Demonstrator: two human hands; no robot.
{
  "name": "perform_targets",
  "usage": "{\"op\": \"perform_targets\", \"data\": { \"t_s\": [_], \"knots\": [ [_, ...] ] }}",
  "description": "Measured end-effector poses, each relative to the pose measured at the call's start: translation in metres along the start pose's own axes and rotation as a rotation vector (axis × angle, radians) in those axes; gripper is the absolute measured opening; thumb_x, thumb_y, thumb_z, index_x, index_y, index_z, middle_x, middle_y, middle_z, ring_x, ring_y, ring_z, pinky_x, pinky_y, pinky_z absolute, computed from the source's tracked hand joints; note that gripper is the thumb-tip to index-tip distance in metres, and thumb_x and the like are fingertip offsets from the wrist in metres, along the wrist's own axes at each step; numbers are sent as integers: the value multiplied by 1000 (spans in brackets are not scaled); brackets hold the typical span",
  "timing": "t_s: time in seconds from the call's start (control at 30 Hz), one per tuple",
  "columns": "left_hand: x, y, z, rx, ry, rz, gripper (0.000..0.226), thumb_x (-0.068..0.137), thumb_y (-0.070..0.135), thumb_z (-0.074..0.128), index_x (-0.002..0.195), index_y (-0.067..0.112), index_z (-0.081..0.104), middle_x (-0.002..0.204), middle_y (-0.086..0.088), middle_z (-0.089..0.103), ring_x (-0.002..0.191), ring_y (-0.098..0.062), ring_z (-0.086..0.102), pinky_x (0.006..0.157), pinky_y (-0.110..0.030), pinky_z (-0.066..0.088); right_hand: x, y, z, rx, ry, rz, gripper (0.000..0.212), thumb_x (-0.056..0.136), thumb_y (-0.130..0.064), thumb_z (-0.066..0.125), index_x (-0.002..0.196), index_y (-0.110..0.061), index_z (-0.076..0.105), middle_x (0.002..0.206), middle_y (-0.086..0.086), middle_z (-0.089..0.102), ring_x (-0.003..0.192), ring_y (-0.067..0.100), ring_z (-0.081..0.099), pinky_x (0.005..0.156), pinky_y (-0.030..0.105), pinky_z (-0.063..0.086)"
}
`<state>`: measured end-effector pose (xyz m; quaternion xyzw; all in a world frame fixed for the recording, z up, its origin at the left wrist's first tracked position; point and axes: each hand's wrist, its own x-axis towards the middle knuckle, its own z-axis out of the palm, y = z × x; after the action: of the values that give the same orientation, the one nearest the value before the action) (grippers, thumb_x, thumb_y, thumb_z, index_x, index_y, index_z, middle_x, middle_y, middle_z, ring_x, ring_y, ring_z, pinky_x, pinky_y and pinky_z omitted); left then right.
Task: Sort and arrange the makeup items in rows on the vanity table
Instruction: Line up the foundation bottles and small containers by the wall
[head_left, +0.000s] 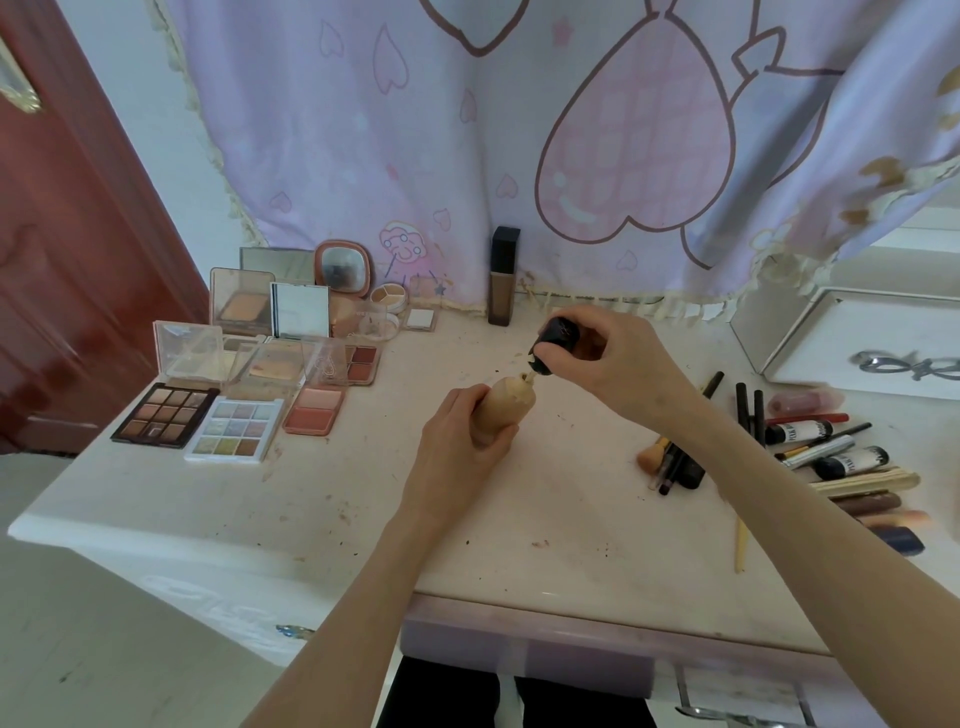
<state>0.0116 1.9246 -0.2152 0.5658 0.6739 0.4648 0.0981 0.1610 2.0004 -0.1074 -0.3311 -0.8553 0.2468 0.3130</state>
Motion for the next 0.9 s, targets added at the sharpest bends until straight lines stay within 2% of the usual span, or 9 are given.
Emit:
{"op": "perform_targets", "data": {
  "t_s": [0.1,0.17,0.27,0.33,0.47,0.6,0.7,0.9],
  "knots": [
    [0,0,0,1,-6,-8,39,79,25,70,114,15,56,98,14,51,80,3,45,71,2,34,2,1,-6,-16,16,19,17,84,-29,61,92,-14,65,78,-3,63,71,12,54,69,30,45],
    [0,1,0,-5,-10,-10,40,79,25,70,114,15,55,98,14,51,81,3,45,70,3,33,4,3,-8,10,37,29,15,85,-28,61,92,-15,64,75,-7,60,68,9,51,67,27,44],
    [0,1,-1,-10,-16,-9,40,79,25,70,115,16,55,99,14,51,82,3,46,71,3,33,8,5,-7,24,52,54,17,86,-27,61,93,-12,64,78,0,62,69,11,51,68,30,45],
    [0,1,-1,-9,-18,-11,40,79,25,70,115,16,55,99,14,51,83,2,46,71,3,33,9,6,-5,22,44,66,16,86,-28,61,92,-13,64,77,-1,61,67,11,50,67,31,45],
    [0,2,-1,-9,-17,-13,39,79,25,70,113,16,56,98,14,51,81,3,46,71,2,34,8,8,2,39,19,75,14,85,-27,61,88,-14,65,68,-11,55,60,1,46,62,19,39],
    [0,1,-2,-8,-16,-23,39,79,25,70,114,16,55,98,14,51,82,1,47,71,3,34,4,12,0,12,10,94,19,83,-33,59,88,-15,65,71,-3,59,63,8,47,66,32,43],
    [0,2,-2,-6,-18,-19,39,80,25,70,115,16,55,99,13,51,83,0,47,70,3,34,2,11,-4,41,23,95,18,82,-32,61,87,-15,65,74,1,61,64,9,48,67,34,44],
    [0,3,-2,-3,-33,-28,40,80,26,69,117,16,54,100,13,51,85,-2,48,71,2,35,0,11,-10,60,24,61,14,85,-25,62,90,-13,66,75,-1,61,63,2,46,61,15,40]
  ]
}}
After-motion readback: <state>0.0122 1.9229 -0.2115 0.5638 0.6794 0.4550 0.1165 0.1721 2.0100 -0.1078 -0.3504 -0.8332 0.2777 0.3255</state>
